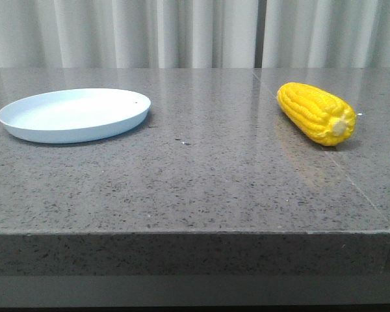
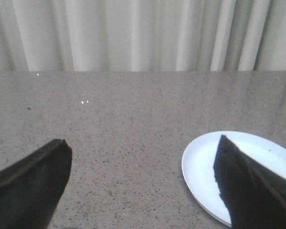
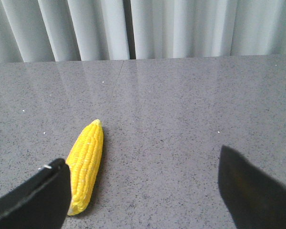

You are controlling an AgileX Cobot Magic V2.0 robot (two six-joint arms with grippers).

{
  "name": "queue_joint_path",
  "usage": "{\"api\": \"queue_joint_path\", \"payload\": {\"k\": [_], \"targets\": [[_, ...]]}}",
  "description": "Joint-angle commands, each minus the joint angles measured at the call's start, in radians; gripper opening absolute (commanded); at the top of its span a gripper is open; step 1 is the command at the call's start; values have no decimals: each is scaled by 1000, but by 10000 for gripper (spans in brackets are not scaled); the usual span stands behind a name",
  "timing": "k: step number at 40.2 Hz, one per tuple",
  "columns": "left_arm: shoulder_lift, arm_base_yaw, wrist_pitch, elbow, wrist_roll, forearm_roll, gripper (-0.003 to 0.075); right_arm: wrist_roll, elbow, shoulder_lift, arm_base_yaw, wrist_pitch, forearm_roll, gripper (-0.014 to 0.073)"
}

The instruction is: Place corn on plate with both arms

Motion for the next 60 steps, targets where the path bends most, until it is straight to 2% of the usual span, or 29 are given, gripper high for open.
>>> {"api": "queue_joint_path", "payload": {"k": [1,8,14,19,30,40,45,49,55,57,60], "targets": [[134,-47,20,-141,-2,-10,581,-4,-38,8,-5,-79,4,647],[412,-136,258,-389,-2,-10,581,-4,-38,8,-5,-79,4,647],[626,-143,523,-594,-2,-21,581,-4,-38,8,-5,-79,4,647],[787,-143,658,-729,-2,-24,580,-4,-38,8,-5,-79,4,647],[1020,-143,718,-849,-2,-31,519,-4,-38,8,-5,-79,4,647],[1076,-143,714,-852,-2,-39,442,-4,-38,8,-5,-79,4,647],[1076,-143,709,-852,-2,-41,368,-4,-38,8,-5,-79,4,647],[1076,-143,709,-852,-2,-45,262,-4,-38,8,-5,-79,4,647],[1076,-143,709,-852,-2,-45,33,-4,-38,8,-5,-79,4,647],[1076,-143,709,-852,-2,-45,-20,-4,-38,8,-5,-79,4,647],[1076,-141,708,-852,-2,-47,-20,-4,-38,8,-5,-79,4,647]]}}
